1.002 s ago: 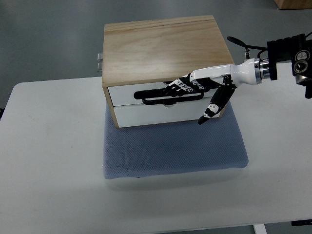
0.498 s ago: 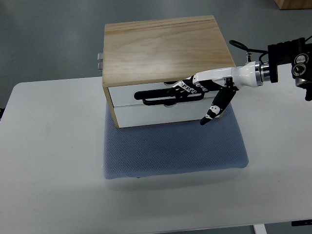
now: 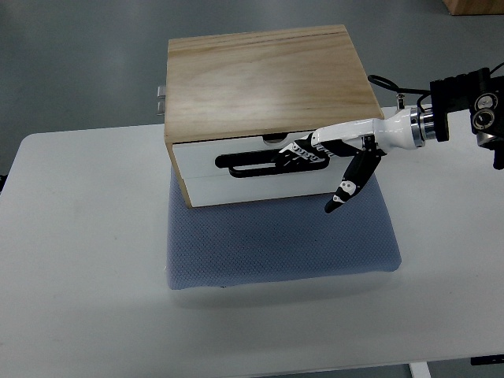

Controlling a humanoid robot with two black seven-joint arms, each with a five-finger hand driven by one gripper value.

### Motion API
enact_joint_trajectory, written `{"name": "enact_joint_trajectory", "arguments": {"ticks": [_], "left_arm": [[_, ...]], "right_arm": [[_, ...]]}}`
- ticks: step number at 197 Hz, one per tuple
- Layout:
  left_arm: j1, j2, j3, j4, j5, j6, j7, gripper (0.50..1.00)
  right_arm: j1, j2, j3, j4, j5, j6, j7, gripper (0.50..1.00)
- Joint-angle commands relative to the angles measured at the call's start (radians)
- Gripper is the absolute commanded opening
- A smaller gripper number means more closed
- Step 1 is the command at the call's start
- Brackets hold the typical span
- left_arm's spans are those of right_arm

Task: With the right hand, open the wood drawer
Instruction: 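Pull the upper drawer toward the robot with the right hand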

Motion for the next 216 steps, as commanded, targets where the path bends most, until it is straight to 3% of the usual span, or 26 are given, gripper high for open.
{"name": "enact_joint_trajectory", "arguments": {"ticks": [1,87,216], "left_arm": [[0.0,0.0,0.0,0.0,0.0,0.0,0.0,1.0],[0.0,0.0,0.0,0.0,0.0,0.0,0.0,1.0],[0.0,0.0,0.0,0.0,0.0,0.0,0.0,1.0]], "right_arm": [[0.004,-0.014,-0.011,0.025,0.001,0.0,0.001,0.944],[0.019,-0.068,-0.048,0.146,0.003,0.0,0.001,0.944],[0.021,-0.104,-0.06,0.205,0.003,0.0,0.002,0.944]]}}
